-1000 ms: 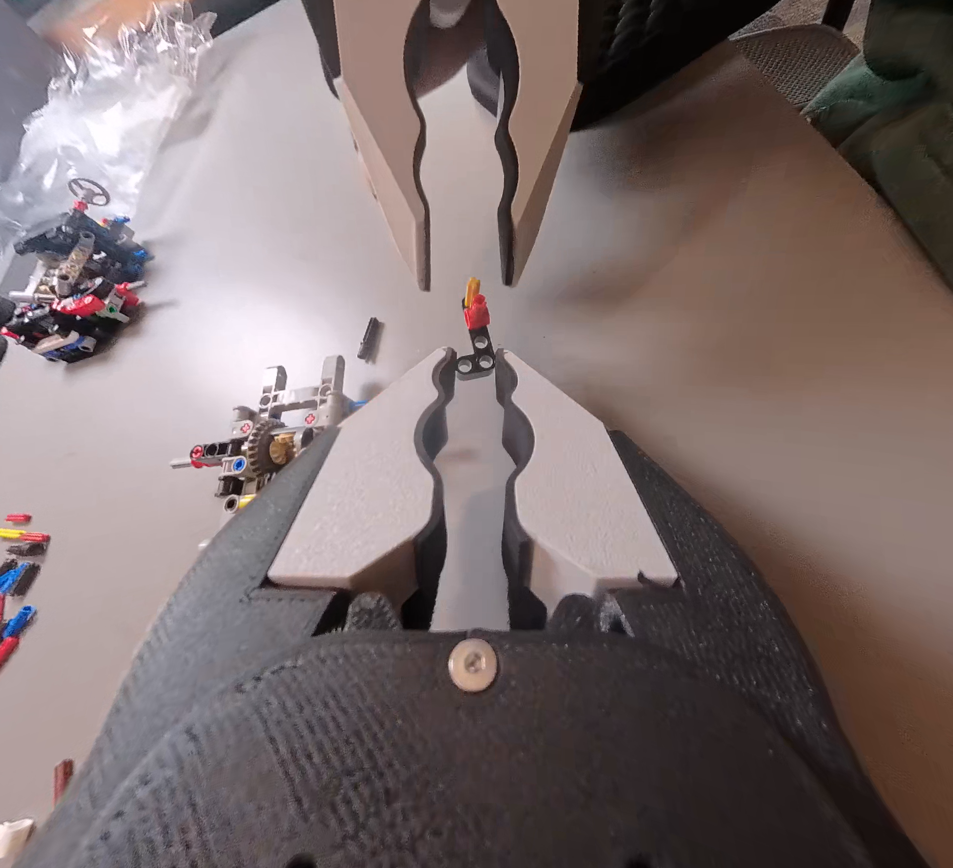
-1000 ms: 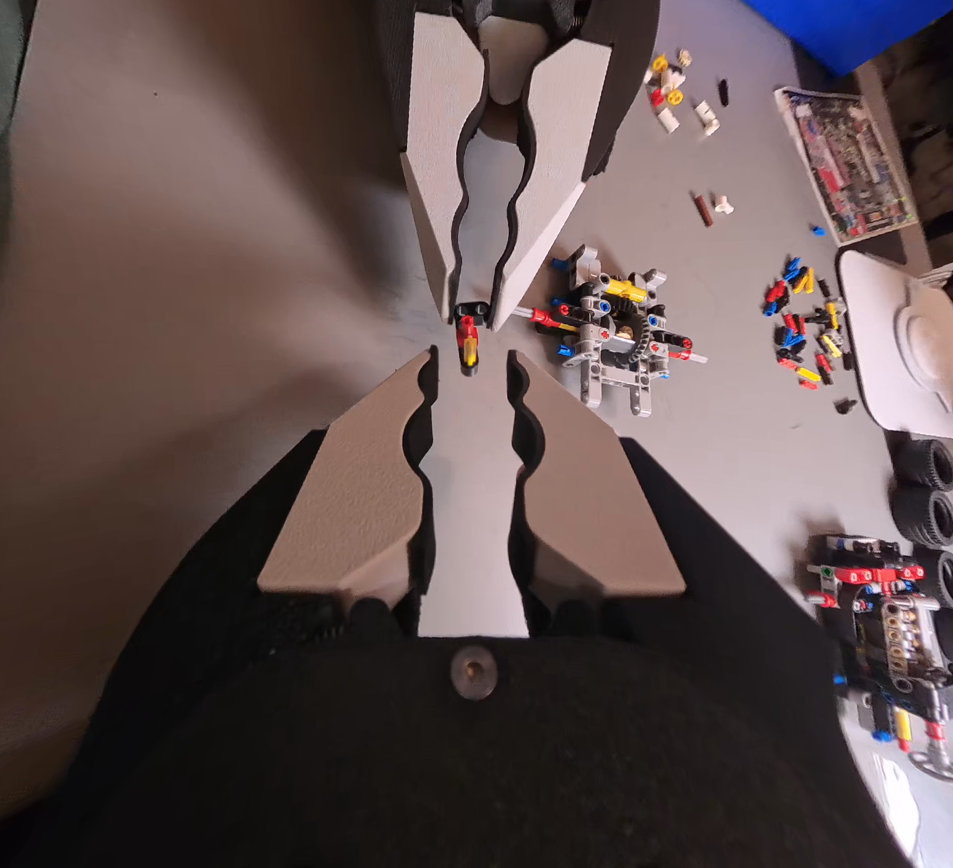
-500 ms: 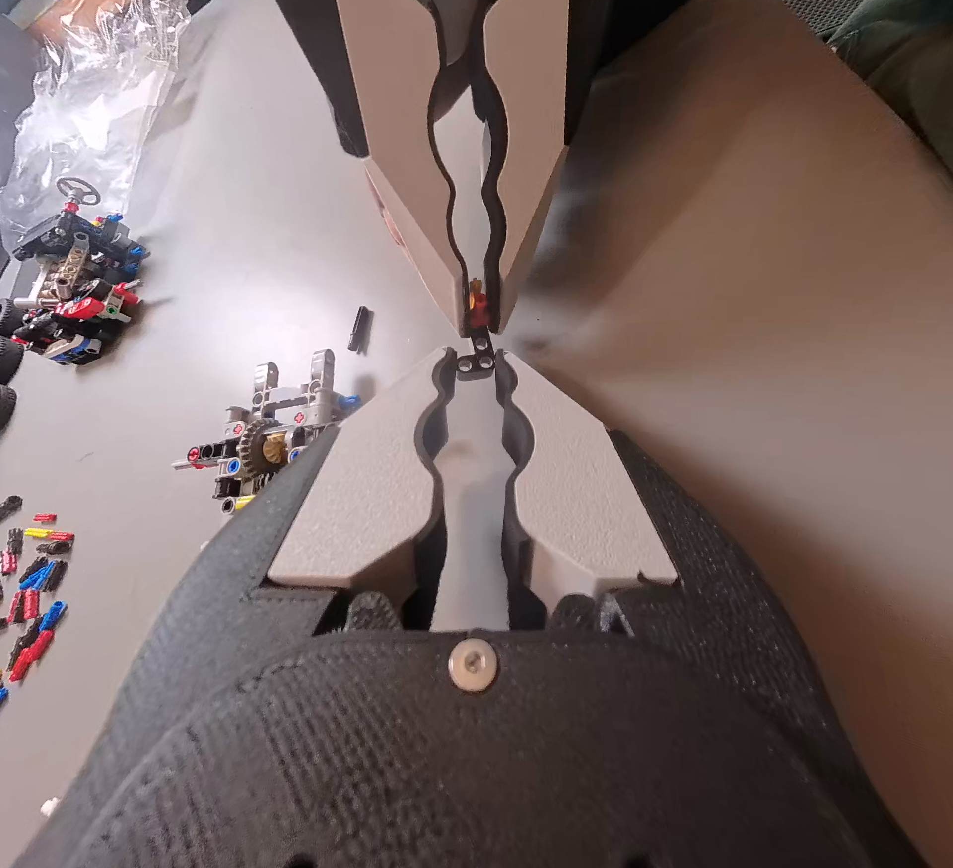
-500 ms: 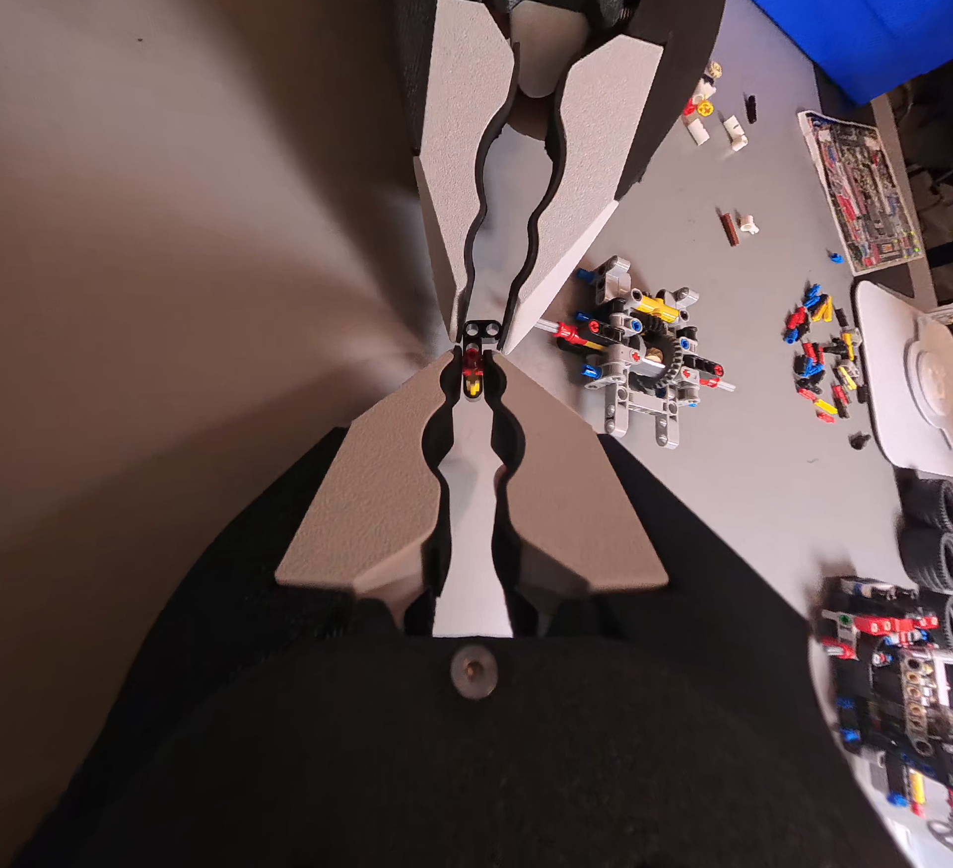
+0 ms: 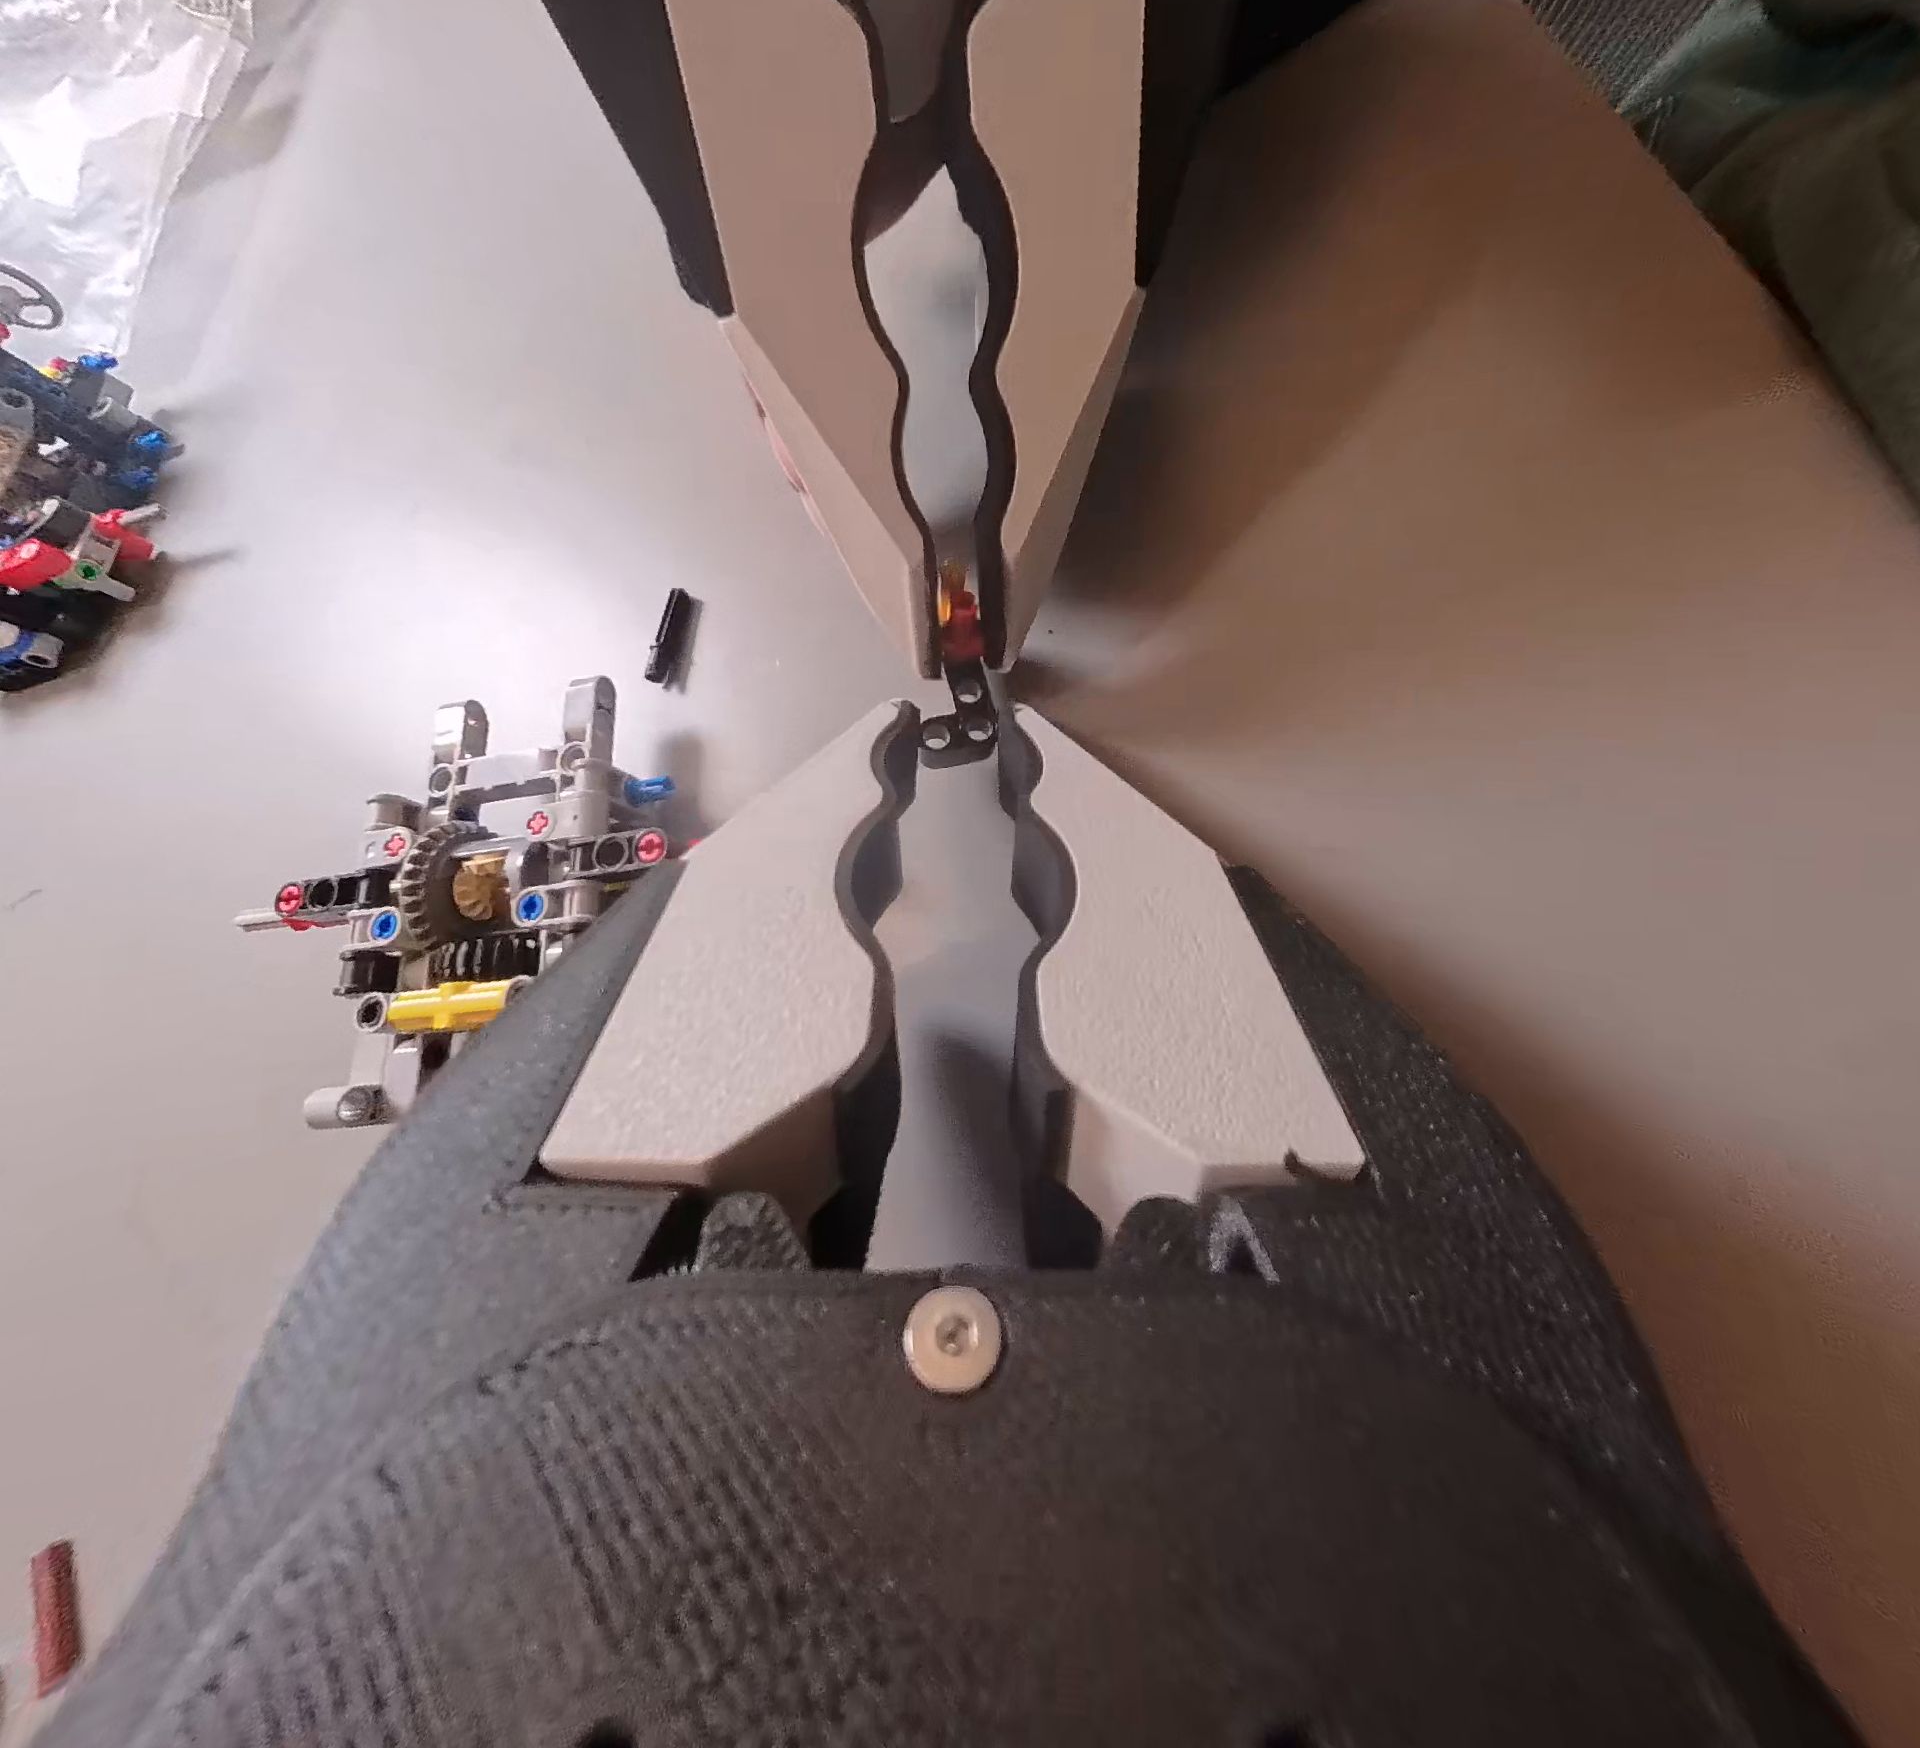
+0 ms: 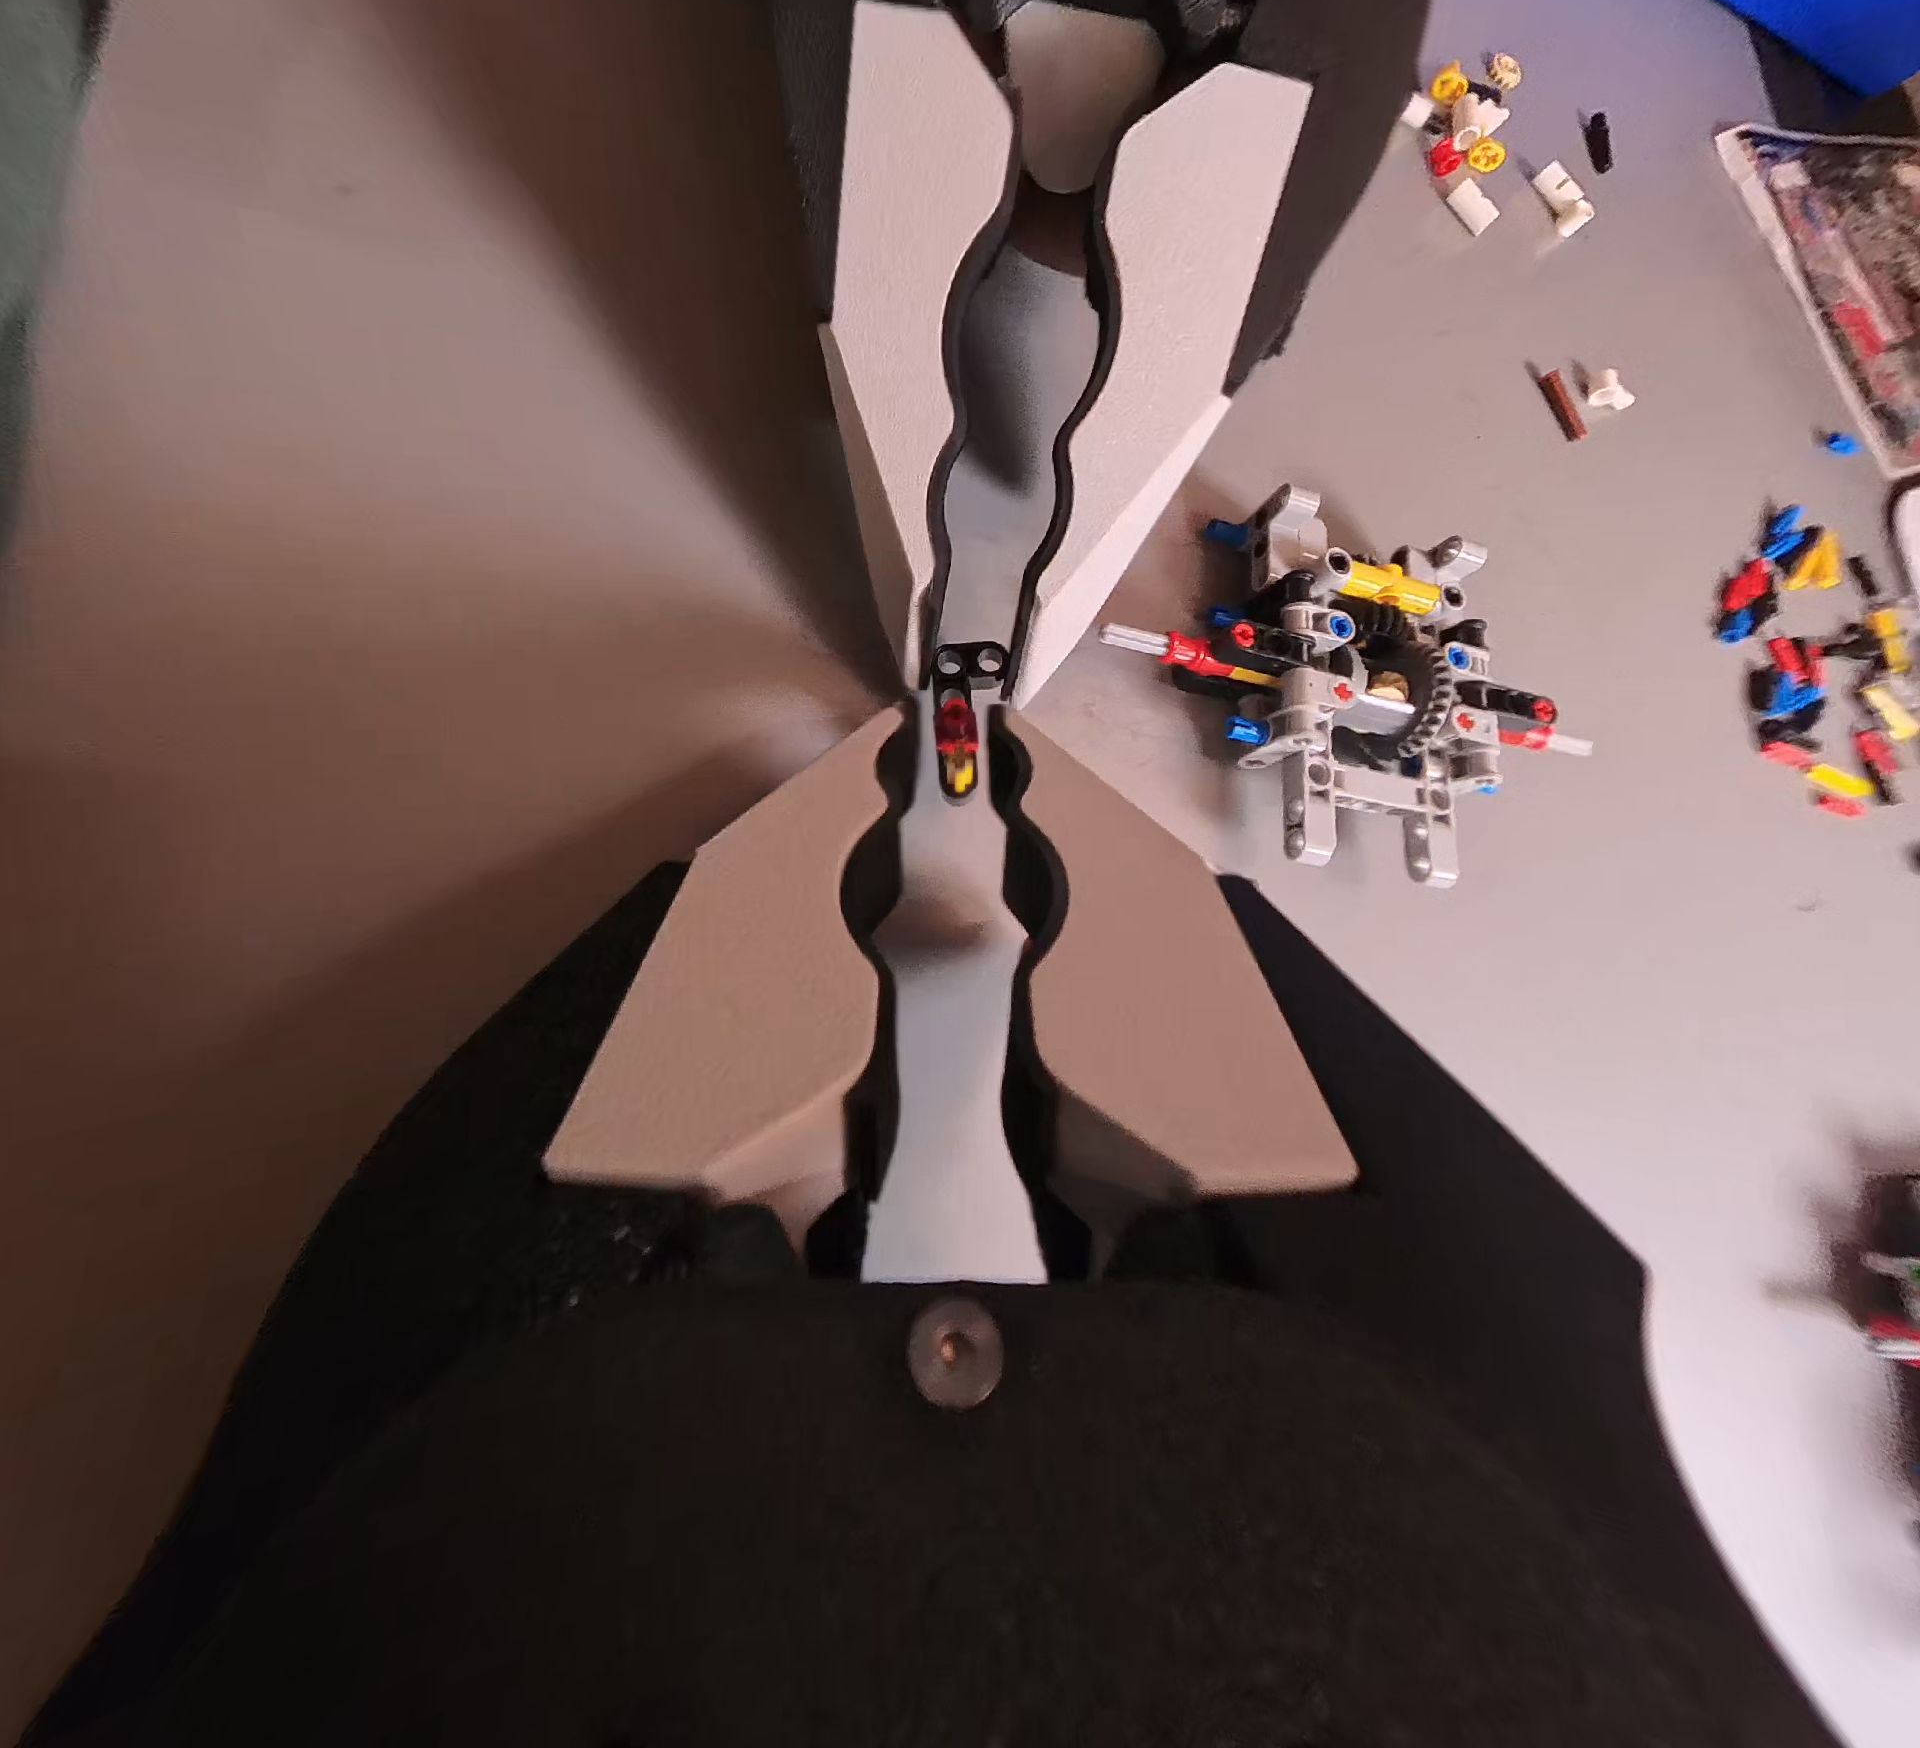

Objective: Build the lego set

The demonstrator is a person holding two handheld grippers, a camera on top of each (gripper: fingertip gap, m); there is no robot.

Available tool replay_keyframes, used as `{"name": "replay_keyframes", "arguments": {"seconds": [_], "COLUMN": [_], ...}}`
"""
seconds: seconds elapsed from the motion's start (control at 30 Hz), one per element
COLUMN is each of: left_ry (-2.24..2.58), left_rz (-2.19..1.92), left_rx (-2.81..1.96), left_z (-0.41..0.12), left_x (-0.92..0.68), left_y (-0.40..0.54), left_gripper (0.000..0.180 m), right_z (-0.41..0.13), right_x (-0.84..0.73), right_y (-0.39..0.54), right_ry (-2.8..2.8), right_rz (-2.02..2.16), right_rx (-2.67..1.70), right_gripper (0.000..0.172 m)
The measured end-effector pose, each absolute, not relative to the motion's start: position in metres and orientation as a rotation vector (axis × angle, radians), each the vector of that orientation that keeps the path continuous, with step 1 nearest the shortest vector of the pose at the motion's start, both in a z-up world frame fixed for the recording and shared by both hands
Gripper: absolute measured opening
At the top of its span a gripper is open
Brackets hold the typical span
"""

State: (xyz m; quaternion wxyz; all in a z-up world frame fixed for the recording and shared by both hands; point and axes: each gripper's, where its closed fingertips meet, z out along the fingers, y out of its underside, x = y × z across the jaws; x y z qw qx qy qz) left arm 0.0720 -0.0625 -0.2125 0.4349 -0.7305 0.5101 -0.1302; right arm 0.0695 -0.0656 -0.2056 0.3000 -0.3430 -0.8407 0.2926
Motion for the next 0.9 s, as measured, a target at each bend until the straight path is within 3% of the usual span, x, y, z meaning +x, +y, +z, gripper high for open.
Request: {"name": "replay_keyframes", "arguments": {"seconds": [0.03, 0.3, 0.43, 0.57, 0.7, 0.9], "left_ry": [1.248, 1.06, 0.994, 0.949, 0.968, 1.0], "left_rz": [-0.352, -0.492, -0.465, -0.487, -0.577, -0.559], "left_rx": [-1.852, -2.106, -2.153, -2.173, -2.162, -2.143], "left_z": [-0.213, -0.22, -0.22, -0.22, -0.218, -0.218], "left_x": [0.072, 0.066, 0.066, 0.073, 0.083, 0.082], "left_y": [-0.063, -0.064, -0.064, -0.07, -0.085, -0.087], "left_gripper": [0.014, 0.014, 0.014, 0.016, 0.022, 0.018], "right_z": [-0.201, -0.207, -0.221, -0.222, -0.222, -0.213], "right_x": [0.073, 0.071, 0.06, 0.054, 0.055, 0.059], "right_y": [-0.064, 0.014, 0.014, 0.008, 0.008, 0.004], "right_ry": [-2.238, -2.16, -2.266, -2.337, -2.334, -2.232], "right_rz": [0.839, 0.717, 0.621, 0.617, 0.609, 0.697], "right_rx": [-0.964, -1.382, -1.393, -1.369, -1.358, -1.364], "right_gripper": [0.012, 0.018, 0.018, 0.004, 0.003, 0.003]}}
